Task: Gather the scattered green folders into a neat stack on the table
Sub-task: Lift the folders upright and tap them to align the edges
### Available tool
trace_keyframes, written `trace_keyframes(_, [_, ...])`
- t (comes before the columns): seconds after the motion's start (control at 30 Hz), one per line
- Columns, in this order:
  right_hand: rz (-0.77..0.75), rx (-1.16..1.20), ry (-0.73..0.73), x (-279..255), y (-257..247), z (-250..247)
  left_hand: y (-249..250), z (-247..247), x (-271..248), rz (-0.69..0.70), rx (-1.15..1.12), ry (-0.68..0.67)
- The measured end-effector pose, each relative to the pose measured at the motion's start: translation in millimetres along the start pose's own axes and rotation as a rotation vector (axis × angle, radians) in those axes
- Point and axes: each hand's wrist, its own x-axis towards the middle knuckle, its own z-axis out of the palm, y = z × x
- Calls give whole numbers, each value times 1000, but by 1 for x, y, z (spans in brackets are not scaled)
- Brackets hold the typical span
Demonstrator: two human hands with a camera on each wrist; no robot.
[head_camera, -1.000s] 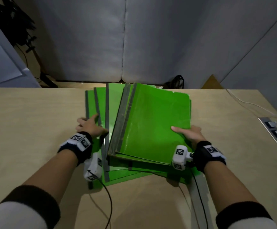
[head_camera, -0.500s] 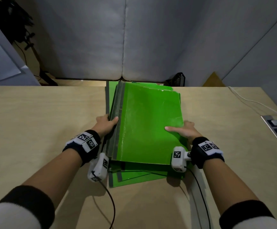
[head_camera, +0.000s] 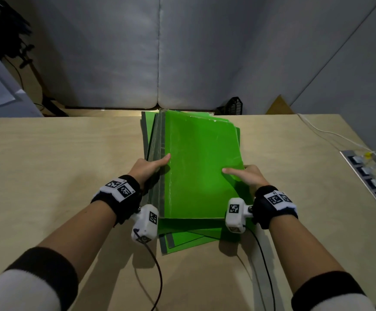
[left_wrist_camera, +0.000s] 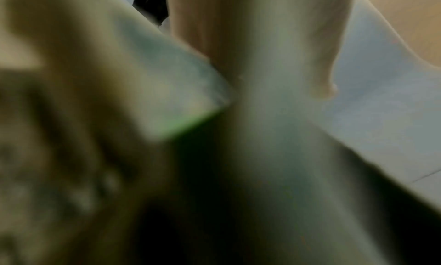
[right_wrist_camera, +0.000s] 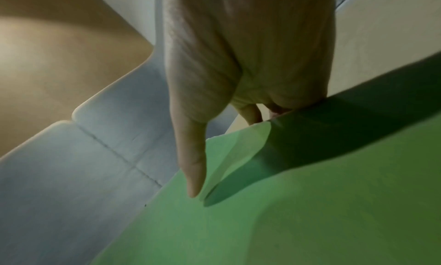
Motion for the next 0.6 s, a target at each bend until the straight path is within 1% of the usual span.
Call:
trace_keyframes(0.13, [13,28,-9,-3,3,-4,-8,4,-3,-35,10,36])
trace_keyframes(0.23, [32,-10,-18,-8,6,-4,-13,4,-6,-91,47,17])
trace_keyframes(0.27, [44,-28,-21,-11,7,-4,-15,4,-9,-91,62,18])
trace_keyframes(0.33, [55,-52,-29,-17,7,-4,-19,7,-15,-87,121,68])
trace_keyframes(0.43, [78,-90,-46,-26,11,-7,-29,12,-15,-75,179,87])
trace_keyframes(0.53, [94,-119,-56,-39,17,-10,-28,14,-29,-35,166,57])
trace_keyframes(0.6, [99,-127,-55,-48,26,-10,-31,14,-39,-51,169,39])
